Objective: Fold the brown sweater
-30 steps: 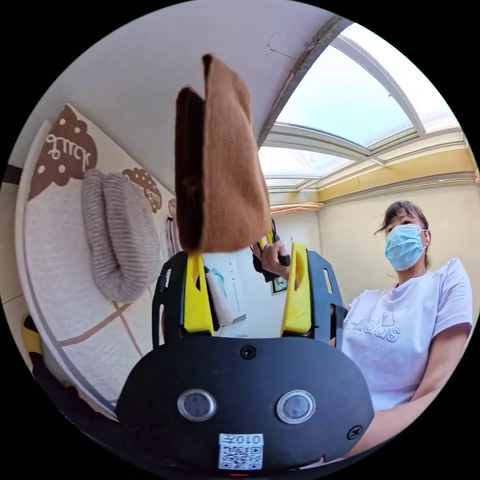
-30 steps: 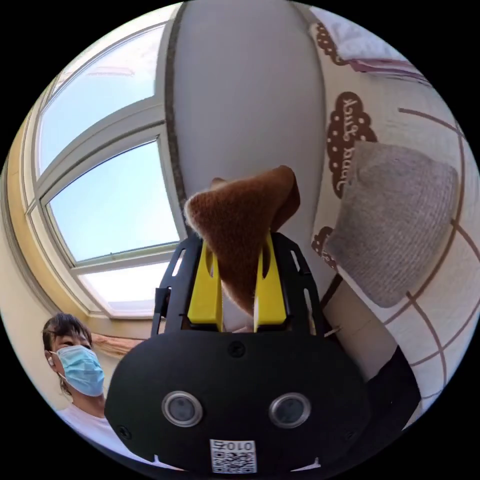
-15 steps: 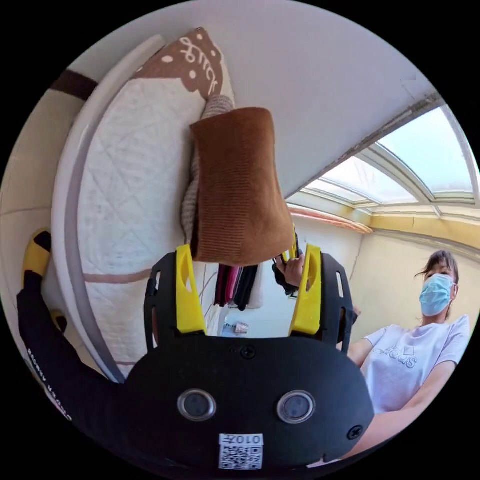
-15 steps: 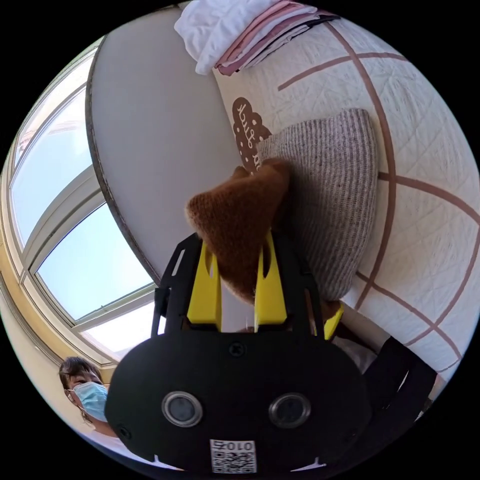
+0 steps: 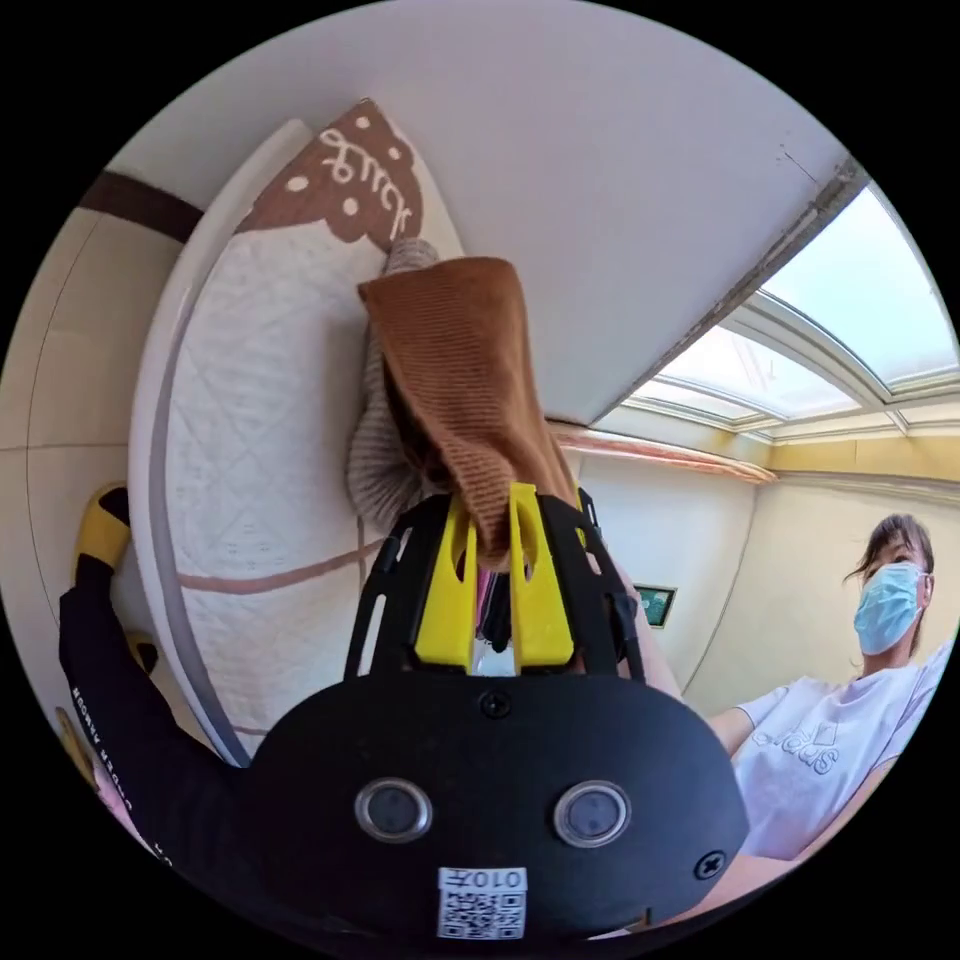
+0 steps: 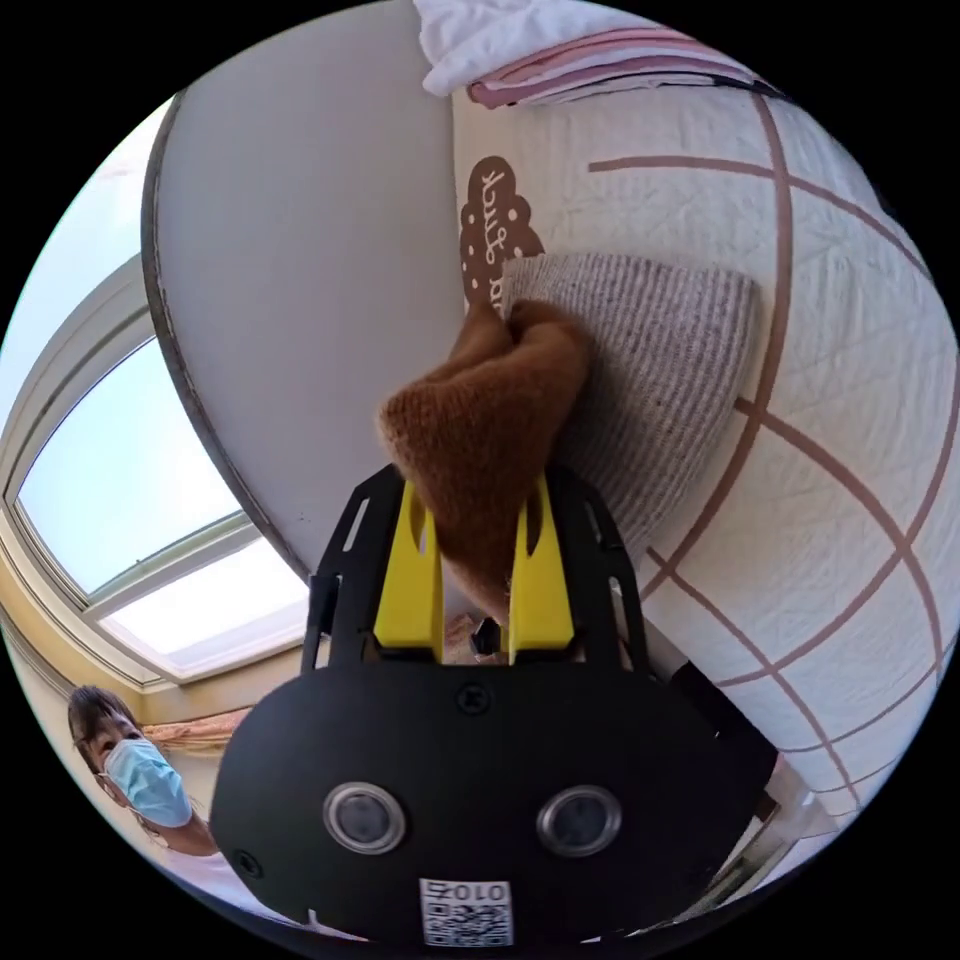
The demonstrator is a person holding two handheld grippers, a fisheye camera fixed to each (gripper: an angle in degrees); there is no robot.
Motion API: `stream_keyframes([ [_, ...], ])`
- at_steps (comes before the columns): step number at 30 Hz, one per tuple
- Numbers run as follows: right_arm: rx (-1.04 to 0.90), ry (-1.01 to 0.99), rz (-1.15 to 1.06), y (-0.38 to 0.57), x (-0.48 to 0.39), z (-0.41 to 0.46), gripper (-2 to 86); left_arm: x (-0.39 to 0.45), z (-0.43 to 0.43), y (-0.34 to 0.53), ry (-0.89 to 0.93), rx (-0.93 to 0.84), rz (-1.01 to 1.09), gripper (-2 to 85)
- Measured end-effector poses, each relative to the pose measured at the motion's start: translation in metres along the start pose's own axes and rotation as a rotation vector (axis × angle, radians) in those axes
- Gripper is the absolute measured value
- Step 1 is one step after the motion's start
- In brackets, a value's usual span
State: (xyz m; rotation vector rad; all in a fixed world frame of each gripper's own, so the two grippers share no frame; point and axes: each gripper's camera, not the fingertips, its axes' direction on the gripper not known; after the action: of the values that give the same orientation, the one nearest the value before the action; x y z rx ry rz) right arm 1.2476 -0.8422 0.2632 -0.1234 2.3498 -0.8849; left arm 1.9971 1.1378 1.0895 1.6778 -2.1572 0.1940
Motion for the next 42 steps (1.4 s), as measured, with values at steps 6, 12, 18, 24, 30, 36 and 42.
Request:
stream_keyframes([
  [6,-0.147,0.020,-0.313,-0.033,-0.096,-0.013,11.6,0.116,-0.002,-0.048,0.035,0.004,0.326,7.2],
  [12,-0.046,-0.131,-0.388,-0.026,-0.099,-0.059,11.7,0.210,0.031,-0.040,-0.057,-0.016,0.631,6.8],
  [18,-0.102,0.042,-0.076,-0.050,0.050,-0.029,11.8,0.091,0.093,-0.014,-0.165,-0.090,0.189,6.6],
  [24,-0.100,-0.111,-0.055,-0.012,0.071,-0.017,12.1,0.060,0.103,0.017,-0.146,-0.068,0.080,6.6],
  [30,-0.085,0.008,-0.108,0.027,0.068,0.008,13.4,0.088,0.113,0.030,-0.238,-0.169,0.116,6.6],
  [36,0.195,0.501,-0.224,0.144,0.028,-0.002,11.5,0.151,0.092,0.054,-0.530,-0.154,0.362,4.8],
  [42,0.268,0.603,-0.534,0.207,-0.034,0.052,8.4,0.232,0.153,0.058,-0.646,-0.305,0.729,2.3],
])
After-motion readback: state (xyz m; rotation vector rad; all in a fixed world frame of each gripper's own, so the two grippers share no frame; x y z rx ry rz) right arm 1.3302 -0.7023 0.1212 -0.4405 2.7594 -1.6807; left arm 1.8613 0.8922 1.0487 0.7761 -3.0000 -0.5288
